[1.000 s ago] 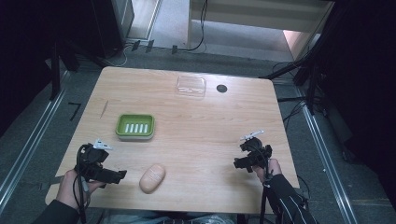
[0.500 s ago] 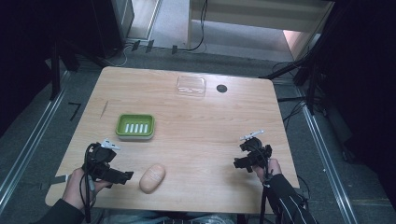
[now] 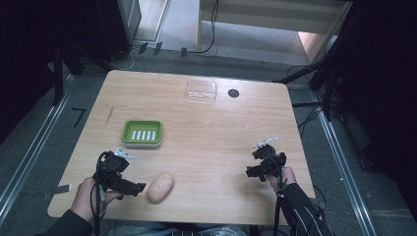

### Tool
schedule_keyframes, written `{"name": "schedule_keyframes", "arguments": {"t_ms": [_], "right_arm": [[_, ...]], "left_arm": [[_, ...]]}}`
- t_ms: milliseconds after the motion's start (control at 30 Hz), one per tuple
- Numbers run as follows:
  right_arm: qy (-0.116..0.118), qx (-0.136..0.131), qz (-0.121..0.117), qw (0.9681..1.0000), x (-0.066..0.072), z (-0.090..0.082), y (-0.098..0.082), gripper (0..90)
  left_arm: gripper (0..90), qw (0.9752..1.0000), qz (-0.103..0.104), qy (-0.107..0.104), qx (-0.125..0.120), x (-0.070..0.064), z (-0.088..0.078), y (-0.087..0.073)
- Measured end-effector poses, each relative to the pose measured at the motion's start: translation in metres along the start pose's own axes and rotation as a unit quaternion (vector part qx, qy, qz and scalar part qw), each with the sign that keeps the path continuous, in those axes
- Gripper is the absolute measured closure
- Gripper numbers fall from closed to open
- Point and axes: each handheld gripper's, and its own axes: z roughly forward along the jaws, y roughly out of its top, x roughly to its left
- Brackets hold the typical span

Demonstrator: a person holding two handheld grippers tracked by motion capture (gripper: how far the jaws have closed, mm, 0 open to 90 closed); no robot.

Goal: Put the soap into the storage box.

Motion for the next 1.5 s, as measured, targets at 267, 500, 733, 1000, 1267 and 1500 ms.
{"name": "schedule_keyframes", "arguments": {"t_ms": [267,500,733,1000,1267,1500], "right_arm": [[0.000,0.002,-0.001,1.0000,-0.001,0.000,0.000,14.3],[0.000,-0.001,0.000,1.0000,0.000,0.000,0.000,14.3],[0.001,0.001,0.000,1.0000,0.000,0.000,0.001,14.3],[0.002,0.001,-0.002,1.0000,0.000,0.000,0.001,14.3],[0.001,0.001,0.000,1.0000,0.000,0.000,0.001,14.3],[0.002,0.001,0.000,1.0000,0.000,0.000,0.001,14.3]], "left_arm": [[1.1,0.9999,0.009,-0.005,0.004,-0.008,0.003,0.004],[1.1,0.9998,0.014,-0.009,0.011,-0.018,0.008,0.010],[1.1,0.9994,0.025,-0.010,0.021,-0.027,0.014,0.016],[1.1,0.9988,0.034,-0.010,0.034,-0.034,0.022,0.021],[1.1,0.9976,0.048,-0.007,0.049,-0.042,0.032,0.026],[1.1,0.9962,0.057,-0.003,0.066,-0.051,0.043,0.032]]}}
